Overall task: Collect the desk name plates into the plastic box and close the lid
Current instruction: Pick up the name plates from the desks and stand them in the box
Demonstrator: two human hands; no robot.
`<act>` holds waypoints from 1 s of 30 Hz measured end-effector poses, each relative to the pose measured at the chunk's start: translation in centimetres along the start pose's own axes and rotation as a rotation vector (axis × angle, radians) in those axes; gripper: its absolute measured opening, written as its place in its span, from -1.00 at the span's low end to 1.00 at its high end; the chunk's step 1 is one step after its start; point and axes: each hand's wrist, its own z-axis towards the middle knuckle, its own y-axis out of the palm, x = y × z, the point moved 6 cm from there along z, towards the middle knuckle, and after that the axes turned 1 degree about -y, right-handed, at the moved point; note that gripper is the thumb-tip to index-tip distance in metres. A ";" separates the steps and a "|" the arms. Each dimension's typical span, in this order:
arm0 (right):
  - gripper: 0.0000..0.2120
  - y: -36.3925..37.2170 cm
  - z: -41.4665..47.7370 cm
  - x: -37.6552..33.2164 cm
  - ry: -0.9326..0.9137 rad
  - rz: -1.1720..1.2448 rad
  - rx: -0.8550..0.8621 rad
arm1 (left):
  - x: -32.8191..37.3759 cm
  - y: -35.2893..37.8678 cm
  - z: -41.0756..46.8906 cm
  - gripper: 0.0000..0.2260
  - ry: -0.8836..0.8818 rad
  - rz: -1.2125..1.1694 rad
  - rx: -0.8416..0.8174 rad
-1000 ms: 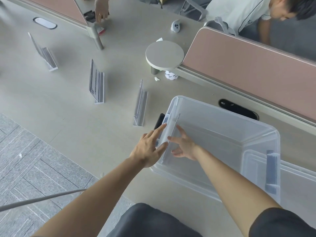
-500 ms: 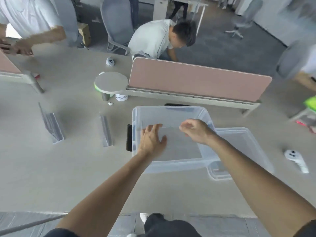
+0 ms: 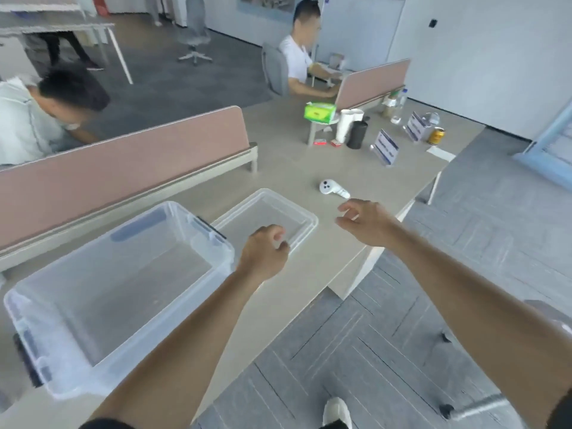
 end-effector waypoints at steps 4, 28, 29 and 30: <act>-0.71 -6.1 0.3 10.7 0.103 0.062 0.117 | 7.9 8.2 4.6 -0.74 0.107 0.030 -0.103; -0.65 -24.6 22.3 41.2 0.141 -0.306 0.061 | 25.6 31.9 35.7 -0.77 0.355 0.387 -0.283; -0.65 -25.4 24.2 41.7 0.152 -0.327 0.044 | 26.1 32.6 37.9 -0.77 0.353 0.348 -0.279; -0.65 -26.1 26.3 42.3 0.161 -0.354 0.026 | 26.7 33.5 40.1 -0.78 0.358 0.307 -0.271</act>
